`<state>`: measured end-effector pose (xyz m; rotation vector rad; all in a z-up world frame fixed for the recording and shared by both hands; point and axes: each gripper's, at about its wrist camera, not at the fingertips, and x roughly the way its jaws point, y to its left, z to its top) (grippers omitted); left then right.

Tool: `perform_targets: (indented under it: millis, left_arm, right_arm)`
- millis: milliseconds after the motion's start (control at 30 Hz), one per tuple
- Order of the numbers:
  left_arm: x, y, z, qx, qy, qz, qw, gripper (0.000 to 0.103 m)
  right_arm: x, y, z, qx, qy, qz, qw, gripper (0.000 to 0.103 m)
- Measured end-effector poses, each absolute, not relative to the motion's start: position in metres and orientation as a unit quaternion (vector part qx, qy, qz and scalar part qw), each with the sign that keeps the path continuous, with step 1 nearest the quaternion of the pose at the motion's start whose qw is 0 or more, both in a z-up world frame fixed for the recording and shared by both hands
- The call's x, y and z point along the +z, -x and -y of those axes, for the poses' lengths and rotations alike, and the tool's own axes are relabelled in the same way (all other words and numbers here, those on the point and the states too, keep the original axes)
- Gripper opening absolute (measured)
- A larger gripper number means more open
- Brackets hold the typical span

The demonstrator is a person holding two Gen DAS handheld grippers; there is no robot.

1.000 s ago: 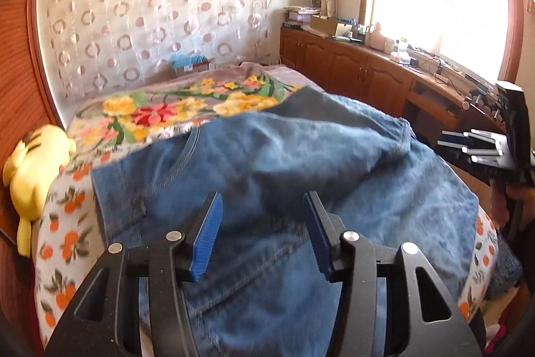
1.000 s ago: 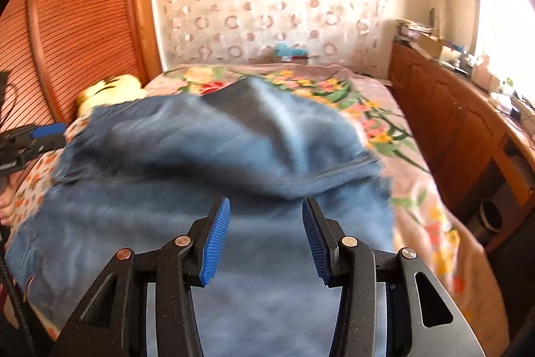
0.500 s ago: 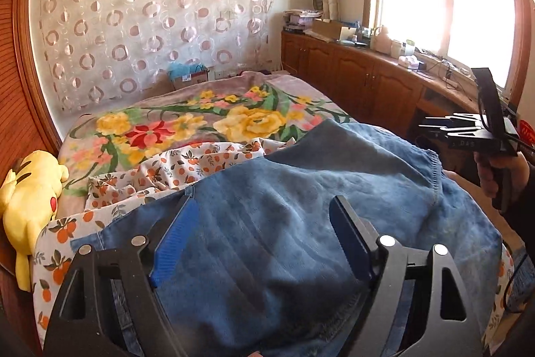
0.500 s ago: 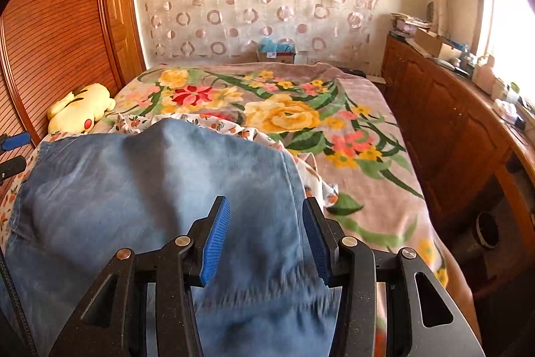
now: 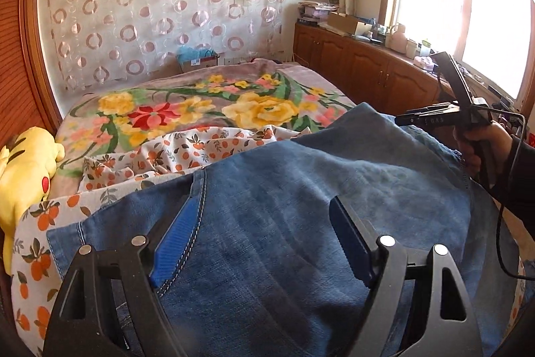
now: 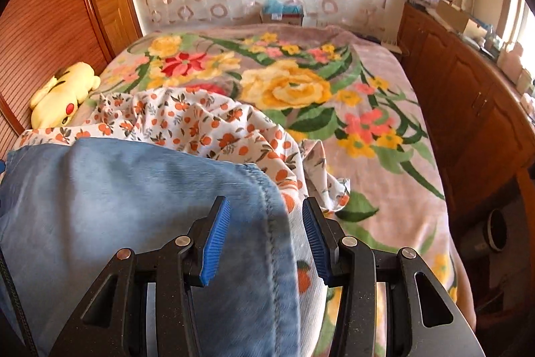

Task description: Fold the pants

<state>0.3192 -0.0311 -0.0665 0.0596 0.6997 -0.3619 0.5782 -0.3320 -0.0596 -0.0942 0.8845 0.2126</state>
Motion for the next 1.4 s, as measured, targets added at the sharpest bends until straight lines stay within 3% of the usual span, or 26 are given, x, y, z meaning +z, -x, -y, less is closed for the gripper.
perform_targets:
  millis: [133,300,333,467,633,767,933,1067,1200,1400]
  left_arm:
    - [-0.076,-0.321,0.027,-0.177,-0.021,-0.349,0.92,0.082]
    - [-0.082,-0.321,0.03,-0.176,-0.027,-0.354,0.918,0.082]
    - [-0.082,-0.321,0.03,-0.176,-0.026,-0.354,0.918,0.082]
    - [-0.08,-0.317,0.028,-0.175,-0.02,-0.343,0.923,0.082]
    - [-0.078,-0.315,0.023,-0.174,-0.006,-0.333,0.927,0.082]
    - [-0.079,-0.316,0.02,-0.171,-0.002,-0.337,0.926,0.082]
    - [-0.082,-0.318,0.022,-0.171,-0.005,-0.343,0.924,0.082]
    - [-0.084,-0.317,0.025,-0.168,-0.009,-0.347,0.923,0.082]
    - [-0.085,-0.317,0.026,-0.165,-0.012,-0.349,0.923,0.082]
    - [-0.082,-0.315,0.026,-0.163,-0.024,-0.345,0.924,0.082]
  right_arm:
    - [-0.061,-0.582,0.329,0.108,0.057,-0.428,0.896,0.045]
    - [-0.064,-0.581,0.322,0.119,0.071,-0.426,0.894,0.025]
    - [-0.065,-0.58,0.323,0.122,0.071,-0.426,0.894,0.016]
    - [-0.059,-0.574,0.328,0.109,0.072,-0.404,0.905,0.004]
    - [-0.02,-0.552,0.357,0.035,0.016,-0.318,0.947,0.004]
    - [-0.031,-0.562,0.371,-0.044,0.041,-0.351,0.935,0.005]
    - [-0.044,-0.558,0.377,-0.007,0.026,-0.375,0.927,0.009]
    - [-0.045,-0.557,0.374,0.042,0.024,-0.388,0.921,0.023]
    - [-0.037,-0.549,0.386,0.056,0.015,-0.38,0.923,0.025]
    - [-0.032,-0.483,0.397,0.068,0.005,-0.372,0.926,0.028]
